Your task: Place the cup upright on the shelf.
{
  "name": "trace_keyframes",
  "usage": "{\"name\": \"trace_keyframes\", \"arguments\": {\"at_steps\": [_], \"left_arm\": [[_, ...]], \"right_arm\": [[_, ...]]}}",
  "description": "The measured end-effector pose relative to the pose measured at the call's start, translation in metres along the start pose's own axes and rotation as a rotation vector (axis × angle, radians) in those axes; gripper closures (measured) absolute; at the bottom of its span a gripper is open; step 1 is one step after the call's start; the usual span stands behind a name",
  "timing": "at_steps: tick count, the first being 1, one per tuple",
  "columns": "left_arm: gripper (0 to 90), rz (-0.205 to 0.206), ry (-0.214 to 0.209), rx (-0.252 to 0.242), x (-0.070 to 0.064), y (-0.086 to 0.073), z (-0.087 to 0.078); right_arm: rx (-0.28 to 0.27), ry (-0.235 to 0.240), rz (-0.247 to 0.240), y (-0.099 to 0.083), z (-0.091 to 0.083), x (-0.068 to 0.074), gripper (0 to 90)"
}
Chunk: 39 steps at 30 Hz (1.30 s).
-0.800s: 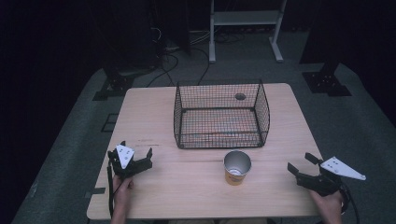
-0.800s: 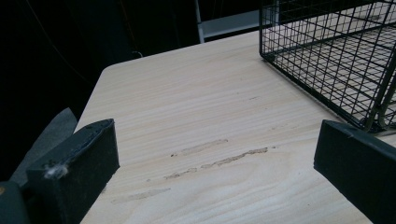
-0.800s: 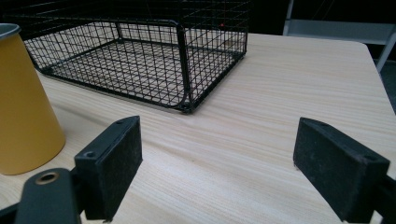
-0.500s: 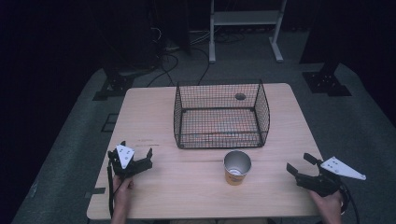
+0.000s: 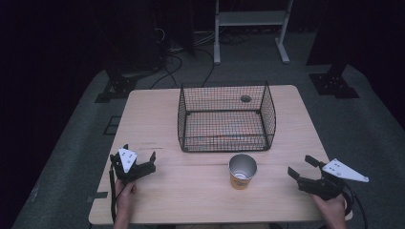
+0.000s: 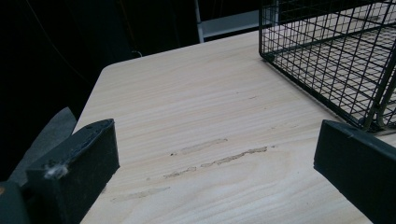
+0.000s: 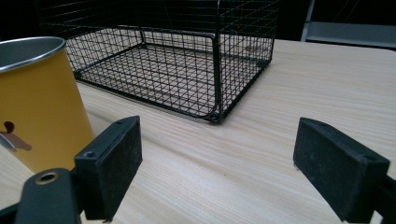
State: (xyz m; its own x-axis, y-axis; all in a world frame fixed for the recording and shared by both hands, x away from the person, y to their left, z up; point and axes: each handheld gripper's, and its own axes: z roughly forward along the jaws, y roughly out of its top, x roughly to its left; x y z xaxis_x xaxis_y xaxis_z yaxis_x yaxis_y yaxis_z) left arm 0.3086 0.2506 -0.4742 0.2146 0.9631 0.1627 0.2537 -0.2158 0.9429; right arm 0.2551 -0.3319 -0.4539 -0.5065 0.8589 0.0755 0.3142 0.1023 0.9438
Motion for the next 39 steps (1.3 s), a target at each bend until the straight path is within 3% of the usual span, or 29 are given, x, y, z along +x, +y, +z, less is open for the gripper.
{"name": "trace_keyframes", "arguments": {"at_steps": [8,20,39], "left_arm": [[0.0,-0.003,0.000,0.000,0.000,0.000,0.000],[0.0,-0.003,-0.001,-0.001,0.000,0.000,0.000],[0.0,-0.004,0.002,-0.005,0.001,0.000,-0.001]], "right_arm": [[0.001,0.028,-0.018,0.006,0.000,0.007,14.8],[0.035,0.107,-0.095,0.013,0.004,0.031,14.0],[0.068,0.190,-0.154,0.015,0.007,0.054,10.5]]}}
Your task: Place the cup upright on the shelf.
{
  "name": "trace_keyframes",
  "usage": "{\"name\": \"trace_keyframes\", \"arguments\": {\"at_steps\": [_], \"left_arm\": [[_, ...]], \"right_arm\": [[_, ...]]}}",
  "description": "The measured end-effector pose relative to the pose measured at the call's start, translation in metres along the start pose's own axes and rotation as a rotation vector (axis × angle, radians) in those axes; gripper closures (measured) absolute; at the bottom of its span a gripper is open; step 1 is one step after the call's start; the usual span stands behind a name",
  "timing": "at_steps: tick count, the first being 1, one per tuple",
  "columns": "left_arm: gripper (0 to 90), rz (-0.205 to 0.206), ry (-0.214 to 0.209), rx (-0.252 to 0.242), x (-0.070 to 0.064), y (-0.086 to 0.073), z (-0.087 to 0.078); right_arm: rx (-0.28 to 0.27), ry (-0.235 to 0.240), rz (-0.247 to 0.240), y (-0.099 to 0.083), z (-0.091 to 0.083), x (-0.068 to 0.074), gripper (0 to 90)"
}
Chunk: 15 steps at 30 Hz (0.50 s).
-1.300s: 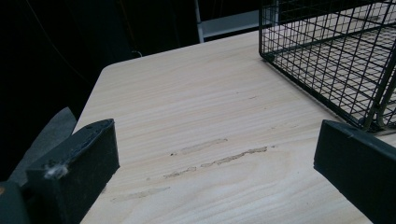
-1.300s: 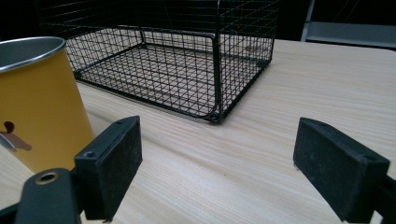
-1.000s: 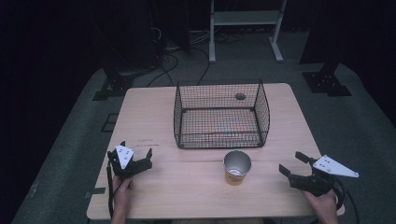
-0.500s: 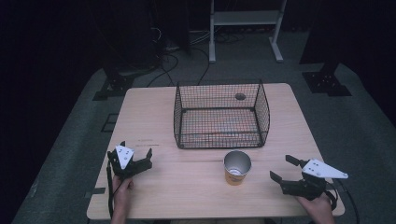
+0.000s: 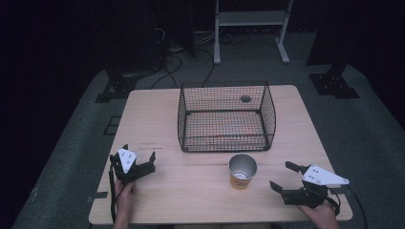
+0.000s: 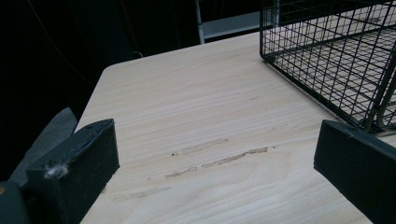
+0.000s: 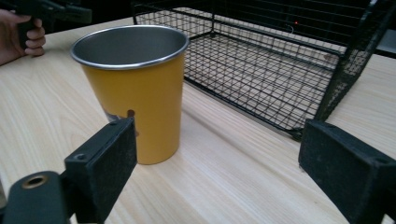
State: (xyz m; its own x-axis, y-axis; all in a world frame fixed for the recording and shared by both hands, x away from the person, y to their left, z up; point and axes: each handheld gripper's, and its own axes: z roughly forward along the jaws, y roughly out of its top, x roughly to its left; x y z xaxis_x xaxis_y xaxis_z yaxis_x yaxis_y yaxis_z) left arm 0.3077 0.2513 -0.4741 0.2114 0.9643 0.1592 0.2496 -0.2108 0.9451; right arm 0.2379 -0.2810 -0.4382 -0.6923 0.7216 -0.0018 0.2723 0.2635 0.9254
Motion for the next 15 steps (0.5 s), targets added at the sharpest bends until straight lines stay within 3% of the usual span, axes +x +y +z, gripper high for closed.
{"name": "trace_keyframes", "arguments": {"at_steps": [10,15], "left_arm": [[0.0,0.001,-0.001,-0.002,0.000,0.000,0.000],[0.0,0.000,-0.001,-0.003,0.000,0.000,0.000]], "right_arm": [[0.030,0.046,-0.033,0.003,0.011,0.013,8.2],[0.040,0.078,-0.027,0.004,0.016,0.018,7.6]]}}
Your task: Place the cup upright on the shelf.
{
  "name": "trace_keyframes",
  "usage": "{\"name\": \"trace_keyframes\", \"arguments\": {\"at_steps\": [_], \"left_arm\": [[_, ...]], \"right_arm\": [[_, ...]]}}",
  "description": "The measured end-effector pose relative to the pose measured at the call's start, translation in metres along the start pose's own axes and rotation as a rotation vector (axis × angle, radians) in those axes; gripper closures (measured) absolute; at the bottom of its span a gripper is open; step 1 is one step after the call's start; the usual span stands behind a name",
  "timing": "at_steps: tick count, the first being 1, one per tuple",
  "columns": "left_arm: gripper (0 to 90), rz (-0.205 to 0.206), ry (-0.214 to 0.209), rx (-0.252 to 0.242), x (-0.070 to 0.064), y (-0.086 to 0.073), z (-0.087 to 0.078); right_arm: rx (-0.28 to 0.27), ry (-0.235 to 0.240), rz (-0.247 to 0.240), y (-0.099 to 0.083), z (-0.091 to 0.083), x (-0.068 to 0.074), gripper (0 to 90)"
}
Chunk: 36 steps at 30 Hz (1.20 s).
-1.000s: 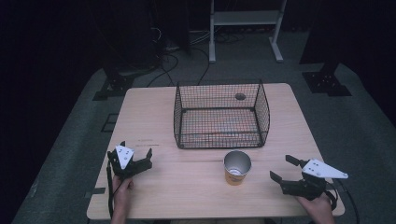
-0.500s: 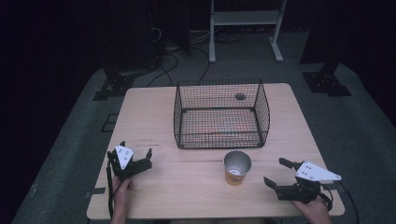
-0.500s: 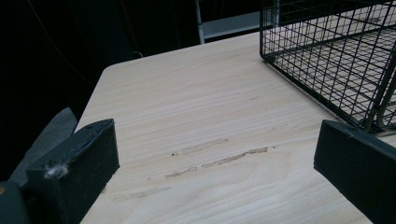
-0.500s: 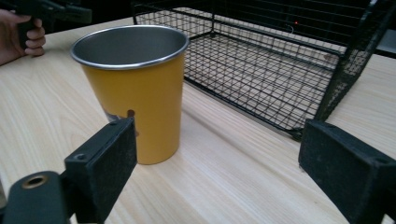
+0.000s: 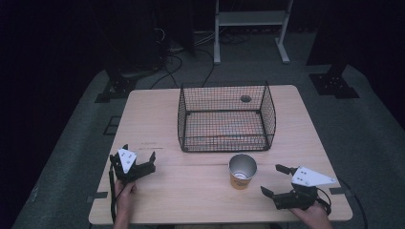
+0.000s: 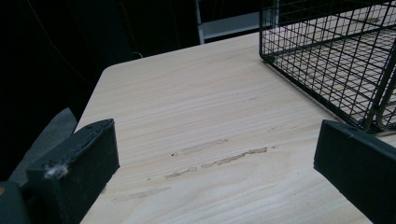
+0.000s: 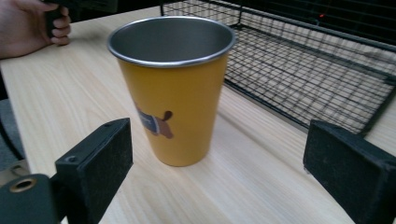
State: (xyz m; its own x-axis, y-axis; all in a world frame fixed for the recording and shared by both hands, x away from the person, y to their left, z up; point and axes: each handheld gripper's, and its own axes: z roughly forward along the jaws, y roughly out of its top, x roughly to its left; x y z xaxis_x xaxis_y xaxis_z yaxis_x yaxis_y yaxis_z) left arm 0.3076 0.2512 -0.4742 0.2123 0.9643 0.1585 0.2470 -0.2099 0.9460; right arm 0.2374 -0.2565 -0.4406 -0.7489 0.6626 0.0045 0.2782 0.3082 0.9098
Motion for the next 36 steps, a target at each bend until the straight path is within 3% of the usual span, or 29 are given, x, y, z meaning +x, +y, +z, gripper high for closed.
{"name": "trace_keyframes", "arguments": {"at_steps": [17,36], "left_arm": [[0.0,0.002,-0.001,-0.001,0.000,0.000,0.000],[0.0,0.000,-0.002,-0.003,0.000,0.000,0.000]], "right_arm": [[0.039,0.074,0.000,0.007,0.023,0.014,2.7],[0.064,0.067,0.007,0.017,0.050,0.016,2.6]]}}
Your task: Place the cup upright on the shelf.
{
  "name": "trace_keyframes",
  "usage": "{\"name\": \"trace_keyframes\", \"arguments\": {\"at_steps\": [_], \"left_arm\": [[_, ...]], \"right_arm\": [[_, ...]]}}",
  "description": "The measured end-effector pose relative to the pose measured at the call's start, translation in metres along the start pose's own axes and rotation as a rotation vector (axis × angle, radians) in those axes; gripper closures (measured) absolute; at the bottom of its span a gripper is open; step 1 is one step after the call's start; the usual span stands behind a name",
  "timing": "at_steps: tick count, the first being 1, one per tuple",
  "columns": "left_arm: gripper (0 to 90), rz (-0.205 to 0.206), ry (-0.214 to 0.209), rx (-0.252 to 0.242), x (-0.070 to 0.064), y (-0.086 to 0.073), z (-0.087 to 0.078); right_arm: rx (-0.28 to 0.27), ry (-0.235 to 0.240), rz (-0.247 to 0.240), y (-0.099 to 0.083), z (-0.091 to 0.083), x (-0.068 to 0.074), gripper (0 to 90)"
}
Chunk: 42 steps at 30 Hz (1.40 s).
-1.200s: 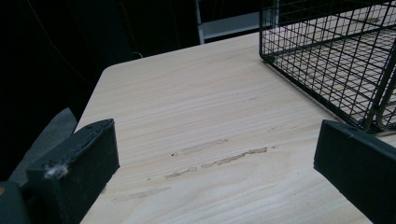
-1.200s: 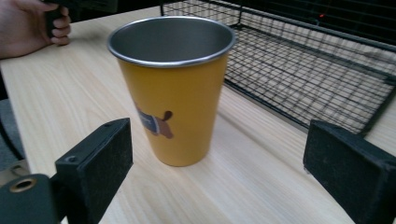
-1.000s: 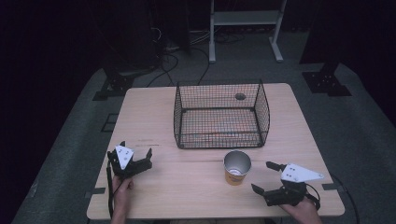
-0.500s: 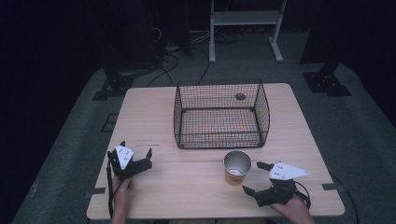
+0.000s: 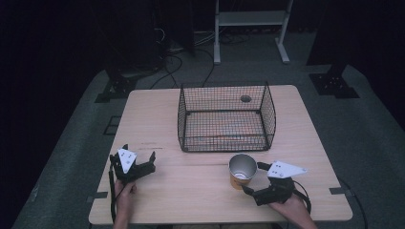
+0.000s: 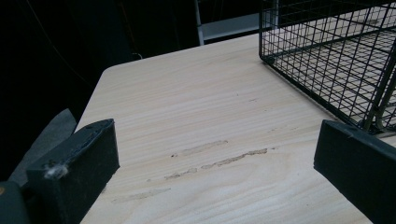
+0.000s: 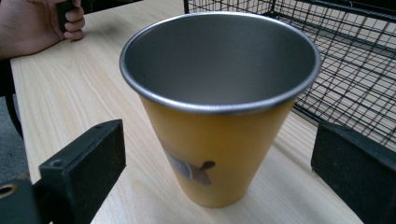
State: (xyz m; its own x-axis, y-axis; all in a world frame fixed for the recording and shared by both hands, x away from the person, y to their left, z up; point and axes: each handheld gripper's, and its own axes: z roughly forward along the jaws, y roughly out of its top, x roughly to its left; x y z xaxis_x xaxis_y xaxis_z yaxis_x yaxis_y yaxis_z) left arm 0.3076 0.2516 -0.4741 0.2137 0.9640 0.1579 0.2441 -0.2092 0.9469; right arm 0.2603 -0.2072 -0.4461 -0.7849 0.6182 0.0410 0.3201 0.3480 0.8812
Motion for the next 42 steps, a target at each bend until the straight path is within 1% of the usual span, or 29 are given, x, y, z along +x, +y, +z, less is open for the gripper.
{"name": "trace_keyframes", "arguments": {"at_steps": [4,7,15,20,25,27,29,35,41,42], "left_arm": [[0.0,-0.002,-0.002,-0.004,0.000,0.000,-0.001],[0.0,-0.004,-0.004,-0.004,0.001,0.000,0.000],[0.0,-0.006,-0.004,-0.005,0.000,0.000,0.000],[0.0,-0.003,-0.005,-0.003,0.000,0.000,-0.001],[0.0,-0.004,-0.005,-0.004,0.000,0.000,-0.001],[0.0,-0.006,-0.006,-0.005,0.000,0.000,-0.001],[0.0,-0.008,-0.006,-0.005,0.001,0.000,-0.001],[0.0,-0.006,-0.006,-0.005,0.001,0.000,-0.001],[0.0,-0.008,-0.006,-0.006,0.001,0.000,-0.001],[0.0,-0.008,-0.006,-0.005,0.001,0.000,-0.001]], "right_arm": [[-0.004,0.001,0.010,0.002,0.005,-0.001,2.6],[-0.012,0.019,0.022,0.004,0.008,-0.001,2.6],[-0.010,0.006,-0.005,0.011,0.017,0.001,2.6],[-0.024,0.001,-0.010,0.015,0.024,0.003,2.6],[-0.024,-0.010,-0.027,0.019,0.030,0.005,2.7],[-0.031,-0.009,-0.020,0.020,0.031,0.005,2.9],[-0.035,-0.008,-0.023,0.021,0.032,0.005,3.0],[-0.041,-0.003,-0.021,0.021,0.031,0.003,9.0],[-0.038,0.002,-0.024,0.021,0.029,0.003,9.9],[-0.040,0.005,-0.019,0.021,0.029,0.002,9.9]]}}
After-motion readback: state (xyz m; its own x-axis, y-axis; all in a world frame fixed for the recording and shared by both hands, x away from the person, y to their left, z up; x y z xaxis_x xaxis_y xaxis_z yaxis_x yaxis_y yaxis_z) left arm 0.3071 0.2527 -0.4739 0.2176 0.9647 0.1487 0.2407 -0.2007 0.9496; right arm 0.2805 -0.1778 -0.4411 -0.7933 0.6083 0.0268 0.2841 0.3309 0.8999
